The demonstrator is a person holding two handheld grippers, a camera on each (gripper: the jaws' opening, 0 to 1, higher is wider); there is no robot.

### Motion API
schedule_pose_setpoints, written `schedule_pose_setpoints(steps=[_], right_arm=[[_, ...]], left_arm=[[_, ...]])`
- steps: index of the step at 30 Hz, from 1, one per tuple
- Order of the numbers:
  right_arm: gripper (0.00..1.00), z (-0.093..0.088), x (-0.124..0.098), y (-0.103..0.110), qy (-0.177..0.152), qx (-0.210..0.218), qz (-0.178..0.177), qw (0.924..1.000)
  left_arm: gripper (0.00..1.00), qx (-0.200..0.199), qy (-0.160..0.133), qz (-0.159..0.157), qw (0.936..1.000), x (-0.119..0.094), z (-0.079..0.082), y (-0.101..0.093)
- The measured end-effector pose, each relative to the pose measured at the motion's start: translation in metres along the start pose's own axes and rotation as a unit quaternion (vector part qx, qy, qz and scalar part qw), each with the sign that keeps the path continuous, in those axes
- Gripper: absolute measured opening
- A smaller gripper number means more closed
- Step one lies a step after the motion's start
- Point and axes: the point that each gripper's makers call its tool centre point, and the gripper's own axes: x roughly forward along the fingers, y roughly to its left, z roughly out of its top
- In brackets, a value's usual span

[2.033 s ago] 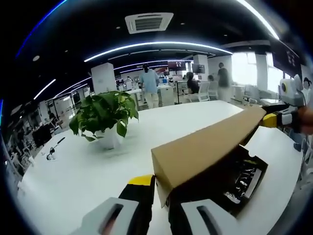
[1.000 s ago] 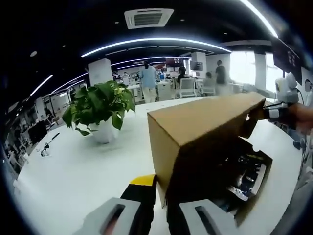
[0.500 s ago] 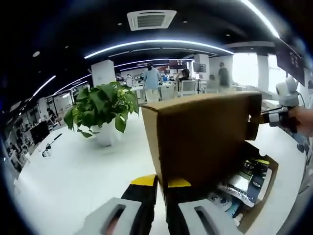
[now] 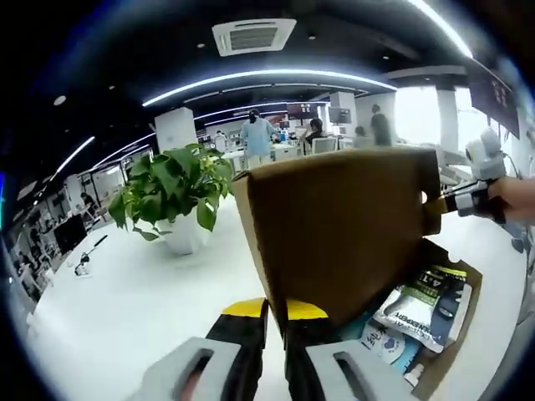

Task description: Operate the shoe box by opening the lid, removing the specified soft item, and placing it in the target area until the item is outside and the box remains undamaged.

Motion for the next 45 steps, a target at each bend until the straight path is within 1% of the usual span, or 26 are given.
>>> schedule_pose_setpoints(steps=[2,4,7,8,9,10,11,12,15,19,23,31,45], right_arm=[[0.00,-0.003,0.003,-0.001,0.004,0.001,-0.002,1.0000],[0.00,-0.001,0.004,-0.001,0.001,0.006,-0.002,1.0000],[0.00,-0.001,0.006,-0.002,0.001,0.009,-0.002,1.0000],[0.00,-0.001,0.006,-0.002,0.001,0.010,-0.002,1.0000],[0.00,-0.003,0.008,-0.002,0.006,0.008,-0.003,0.9999],[0.00,-0.005,0.008,-0.003,0.011,0.006,-0.005,0.9999],[0.00,-0.008,0.010,-0.004,0.016,0.006,-0.008,0.9998],[0.00,-0.009,0.011,-0.005,0.016,0.010,-0.010,0.9998],[0.00,-0.011,0.014,-0.007,0.017,0.018,-0.012,0.9996],[0.00,-0.011,0.019,-0.009,0.017,0.031,-0.014,0.9993],[0.00,-0.013,0.024,-0.011,0.018,0.046,-0.015,0.9987],[0.01,-0.021,0.031,-0.015,0.030,0.060,-0.018,0.9976],[0.02,-0.026,0.038,-0.018,0.040,0.077,-0.022,0.9960]], left_arm=[[0.06,-0.018,-0.001,0.009,0.9998,-0.001,0.000,0.000],[0.06,-0.014,-0.003,0.016,0.9998,0.000,0.000,-0.001],[0.06,-0.019,-0.003,0.023,0.9996,0.001,0.000,0.001],[0.06,-0.022,0.003,0.026,0.9994,0.003,-0.001,0.002],[0.05,-0.022,0.024,0.034,0.9989,0.001,-0.009,0.005],[0.05,-0.025,0.015,0.037,0.9989,0.003,-0.009,0.006],[0.05,-0.041,0.013,0.032,0.9985,0.002,-0.012,0.006],[0.05,-0.044,0.020,0.030,0.9984,0.002,-0.017,0.006],[0.06,-0.043,0.029,0.024,0.9983,0.002,-0.027,0.006],[0.05,-0.044,0.040,0.008,0.9982,0.008,-0.033,0.003],[0.04,-0.054,0.043,-0.002,0.9976,0.018,-0.032,0.004],[0.04,-0.065,0.047,-0.001,0.9968,0.030,-0.029,0.008],[0.04,-0.075,0.056,-0.001,0.9955,0.037,-0.030,0.011]])
